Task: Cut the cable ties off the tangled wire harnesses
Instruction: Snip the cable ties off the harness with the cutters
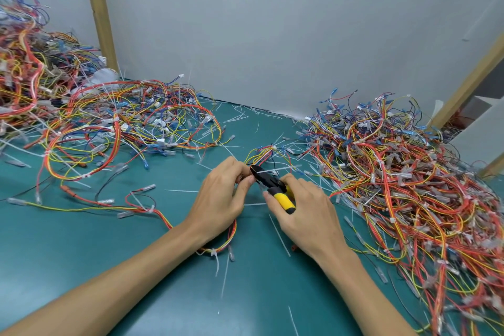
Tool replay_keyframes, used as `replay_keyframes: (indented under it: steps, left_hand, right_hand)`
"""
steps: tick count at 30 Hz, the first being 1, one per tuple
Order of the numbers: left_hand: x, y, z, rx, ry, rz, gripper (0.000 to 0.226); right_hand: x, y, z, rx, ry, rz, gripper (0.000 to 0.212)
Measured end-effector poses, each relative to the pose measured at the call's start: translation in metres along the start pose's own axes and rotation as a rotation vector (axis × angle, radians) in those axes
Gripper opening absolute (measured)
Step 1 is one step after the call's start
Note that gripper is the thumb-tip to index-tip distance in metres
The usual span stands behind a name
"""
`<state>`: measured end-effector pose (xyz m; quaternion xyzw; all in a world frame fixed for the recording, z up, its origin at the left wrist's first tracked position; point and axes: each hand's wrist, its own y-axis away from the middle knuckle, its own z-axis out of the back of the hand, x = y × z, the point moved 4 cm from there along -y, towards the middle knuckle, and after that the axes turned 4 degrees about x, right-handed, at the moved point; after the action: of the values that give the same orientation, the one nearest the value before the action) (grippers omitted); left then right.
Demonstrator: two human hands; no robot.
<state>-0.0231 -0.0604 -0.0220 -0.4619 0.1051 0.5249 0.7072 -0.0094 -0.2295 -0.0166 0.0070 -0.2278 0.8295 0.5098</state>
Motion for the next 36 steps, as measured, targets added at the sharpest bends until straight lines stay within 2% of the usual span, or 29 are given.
replay_keyframes:
  steps: [5, 11, 18, 22, 26, 31, 36]
  left_hand:
    - [-0.0033, 0.0015, -0.0003, -0.023, 0.012, 0.021, 0.003]
    - [-0.0042, 0.0002, 0.0043, -0.09, 0.057, 0.016, 0.003]
    - [-0.003, -0.0008, 0.0048, -0.101, 0.102, -0.001, 0.013]
    - [-0.0032, -0.0006, 0.0056, -0.099, 0.129, 0.005, 0.013]
    - [-0.004, -0.0013, 0.0053, -0.09, 0.134, -0.004, 0.015]
    - [-0.0012, -0.0004, 0.004, -0.081, 0.158, -0.007, 0.016]
    - [0.0003, -0.002, 0.002, -0.058, 0.154, -0.015, 0.017]
  right_hand:
    - [0.0026, -0.0012, 0.001, -0.019, 0.013, -0.037, 0.039]
    - [0.0019, -0.002, -0.0033, -0.011, -0.11, -0.098, 0.048]
    - [0.0006, -0.0025, -0.0023, 0.061, -0.236, -0.094, 0.039]
    - [-0.0029, -0.0031, 0.0007, 0.089, -0.252, -0.075, 0.049]
    - [-0.0039, -0.0023, 0.0033, 0.091, -0.232, -0.069, 0.055]
    - [-0.0027, 0.0011, 0.0026, 0.067, -0.095, -0.065, 0.043]
    - [-0.0012, 0.0031, 0.0028, 0.003, 0.033, -0.036, 0.041]
